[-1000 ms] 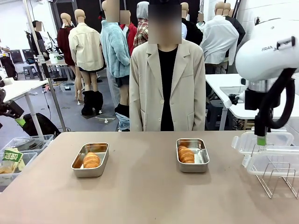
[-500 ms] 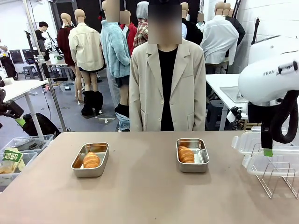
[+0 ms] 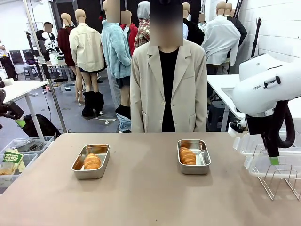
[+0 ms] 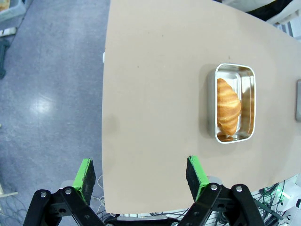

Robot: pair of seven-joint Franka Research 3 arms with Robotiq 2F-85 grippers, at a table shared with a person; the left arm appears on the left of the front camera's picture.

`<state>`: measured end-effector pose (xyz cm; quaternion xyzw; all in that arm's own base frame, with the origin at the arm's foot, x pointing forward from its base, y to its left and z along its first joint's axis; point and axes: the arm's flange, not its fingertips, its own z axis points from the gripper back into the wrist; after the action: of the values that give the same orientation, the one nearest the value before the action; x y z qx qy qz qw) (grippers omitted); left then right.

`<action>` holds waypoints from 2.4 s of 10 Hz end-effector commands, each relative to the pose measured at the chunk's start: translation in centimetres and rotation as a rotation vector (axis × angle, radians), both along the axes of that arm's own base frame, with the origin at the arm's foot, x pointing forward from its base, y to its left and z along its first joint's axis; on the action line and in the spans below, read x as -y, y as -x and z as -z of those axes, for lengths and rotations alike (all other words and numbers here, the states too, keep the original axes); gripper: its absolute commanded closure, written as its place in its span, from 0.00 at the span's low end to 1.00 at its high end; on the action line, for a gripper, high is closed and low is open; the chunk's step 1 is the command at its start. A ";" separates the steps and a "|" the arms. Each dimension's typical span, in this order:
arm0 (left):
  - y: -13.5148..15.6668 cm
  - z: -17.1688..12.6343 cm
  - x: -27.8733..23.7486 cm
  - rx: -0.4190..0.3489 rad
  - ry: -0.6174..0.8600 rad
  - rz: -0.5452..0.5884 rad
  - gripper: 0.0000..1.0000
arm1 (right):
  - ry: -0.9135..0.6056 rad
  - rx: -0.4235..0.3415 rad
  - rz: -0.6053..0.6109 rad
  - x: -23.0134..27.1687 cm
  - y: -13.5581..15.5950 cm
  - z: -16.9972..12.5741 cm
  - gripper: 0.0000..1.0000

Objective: Place the bread in airtight containers.
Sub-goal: Pick up one Airtight Container lid and hand it to the human, then release when the human grabs the Airtight Container lid.

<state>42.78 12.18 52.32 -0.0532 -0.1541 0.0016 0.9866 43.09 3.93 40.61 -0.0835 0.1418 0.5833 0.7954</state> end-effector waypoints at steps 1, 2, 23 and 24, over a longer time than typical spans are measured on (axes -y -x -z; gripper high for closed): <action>0.1 -0.1 -0.1 0.007 0.001 -0.005 0.00 | -0.006 -0.037 -0.044 0.7 -0.7 -0.5 0.00; 0.1 -0.1 -0.1 0.007 0.001 -0.005 0.00 | -0.009 -0.037 -0.052 0.6 -0.6 -0.2 0.19; 0.1 -0.1 -0.1 0.007 0.001 -0.005 0.00 | -0.193 0.327 -0.040 -5.0 7.9 -13.5 1.00; 0.1 -0.1 -0.1 0.007 0.001 -0.005 0.00 | -0.221 0.402 -0.108 -6.6 7.6 -15.7 1.00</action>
<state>42.78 12.17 52.33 -0.0531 -0.1541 0.0015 0.9866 34.83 9.25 56.06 -0.1128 -0.0577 0.5963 0.7927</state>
